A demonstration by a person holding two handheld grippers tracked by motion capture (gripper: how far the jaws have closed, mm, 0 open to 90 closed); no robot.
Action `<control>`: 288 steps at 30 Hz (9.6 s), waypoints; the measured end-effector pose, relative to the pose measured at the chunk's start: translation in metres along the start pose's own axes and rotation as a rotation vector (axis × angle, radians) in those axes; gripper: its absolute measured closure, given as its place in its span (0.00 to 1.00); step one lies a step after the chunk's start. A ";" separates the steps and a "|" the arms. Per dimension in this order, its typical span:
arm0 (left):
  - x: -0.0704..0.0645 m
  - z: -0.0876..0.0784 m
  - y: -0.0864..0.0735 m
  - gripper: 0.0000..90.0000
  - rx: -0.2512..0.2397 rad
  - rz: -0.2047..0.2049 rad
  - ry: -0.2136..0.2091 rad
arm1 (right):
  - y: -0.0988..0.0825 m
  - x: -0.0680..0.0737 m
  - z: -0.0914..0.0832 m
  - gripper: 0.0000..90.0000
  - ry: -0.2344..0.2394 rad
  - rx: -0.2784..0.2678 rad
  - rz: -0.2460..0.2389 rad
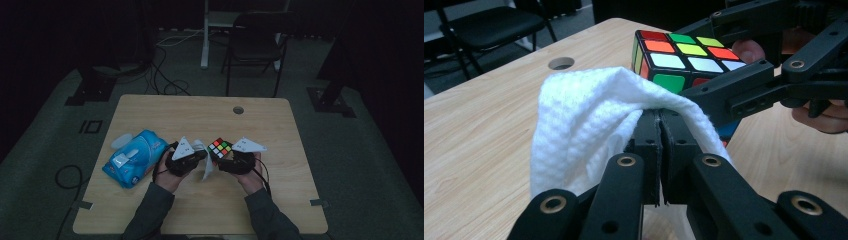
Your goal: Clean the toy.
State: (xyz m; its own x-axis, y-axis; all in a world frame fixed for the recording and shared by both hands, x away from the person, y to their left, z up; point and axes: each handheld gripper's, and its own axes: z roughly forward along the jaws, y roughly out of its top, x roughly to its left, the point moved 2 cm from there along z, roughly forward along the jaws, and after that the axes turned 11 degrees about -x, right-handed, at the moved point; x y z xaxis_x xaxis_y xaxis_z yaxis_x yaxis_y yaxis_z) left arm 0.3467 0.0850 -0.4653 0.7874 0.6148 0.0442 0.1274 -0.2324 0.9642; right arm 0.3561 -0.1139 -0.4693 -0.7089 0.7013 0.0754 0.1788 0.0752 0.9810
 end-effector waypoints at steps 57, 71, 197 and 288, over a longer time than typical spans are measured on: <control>-0.034 0.054 -0.012 0.98 -0.013 0.027 -0.012 | 0.008 -0.013 0.027 0.38 -0.141 0.053 0.192; -0.032 0.057 -0.015 0.98 -0.020 0.010 0.000 | 0.010 -0.013 0.027 0.38 -0.118 0.036 0.222; 0.013 0.044 -0.070 0.62 0.179 -0.027 0.144 | 0.003 -0.030 0.008 0.38 -0.109 0.051 0.271; 0.022 0.002 -0.042 0.96 -0.010 -0.116 0.111 | -0.013 -0.035 0.005 0.38 -0.182 0.100 0.168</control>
State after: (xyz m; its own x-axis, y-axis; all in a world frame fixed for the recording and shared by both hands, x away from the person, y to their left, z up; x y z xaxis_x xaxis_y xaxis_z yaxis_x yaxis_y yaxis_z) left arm 0.3601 0.1071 -0.5057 0.6960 0.7169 -0.0400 0.2076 -0.1476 0.9670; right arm 0.3820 -0.1366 -0.4855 -0.5311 0.8249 0.1938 0.3566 0.0101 0.9342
